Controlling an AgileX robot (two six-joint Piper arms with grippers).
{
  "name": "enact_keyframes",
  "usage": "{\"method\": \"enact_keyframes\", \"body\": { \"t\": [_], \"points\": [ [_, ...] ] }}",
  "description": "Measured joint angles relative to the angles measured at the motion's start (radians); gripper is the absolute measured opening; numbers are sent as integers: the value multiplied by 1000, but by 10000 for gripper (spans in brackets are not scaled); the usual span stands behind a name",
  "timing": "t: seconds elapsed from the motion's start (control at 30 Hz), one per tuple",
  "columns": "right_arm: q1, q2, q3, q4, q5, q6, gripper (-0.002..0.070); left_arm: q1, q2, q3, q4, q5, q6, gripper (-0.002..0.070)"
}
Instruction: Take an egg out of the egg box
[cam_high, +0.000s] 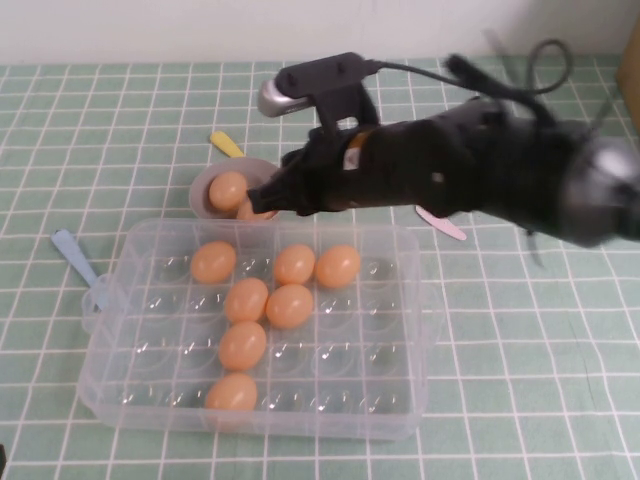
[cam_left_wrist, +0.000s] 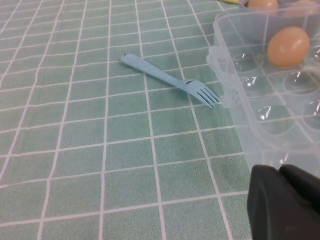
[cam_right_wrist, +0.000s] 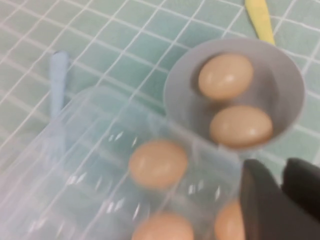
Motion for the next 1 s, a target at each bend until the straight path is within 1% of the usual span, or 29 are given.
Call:
{"method": "enact_keyframes", "body": {
  "t": [0.03, 0.07, 0.1, 0.2, 0.43, 0.67, 0.77, 0.9, 1.0],
  "points": [
    [0, -26, 25, 0, 0, 0, 86, 0, 0, 0, 0, 0, 0, -3],
    [4, -85, 69, 0, 14, -3, 41, 0, 0, 0, 0, 0, 0, -3],
    [8, -124, 100, 0, 31, -12, 20, 0, 0, 0, 0, 0, 0, -3],
    [12, -221, 167, -4, 103, -55, -5, 0, 0, 0, 0, 0, 0, -3],
    [12, -430, 306, -70, 269, -98, -15, 0, 0, 0, 0, 0, 0, -3],
    [12, -634, 497, -85, 291, -100, -16, 0, 0, 0, 0, 0, 0, -3],
    [12, -688, 542, -85, 351, -100, -16, 0, 0, 0, 0, 0, 0, -3],
    [12, -706, 553, -85, 460, -100, -16, 0, 0, 0, 0, 0, 0, -3],
    [10, -708, 571, -85, 480, -100, -17, 0, 0, 0, 0, 0, 0, -3]
  ]
}}
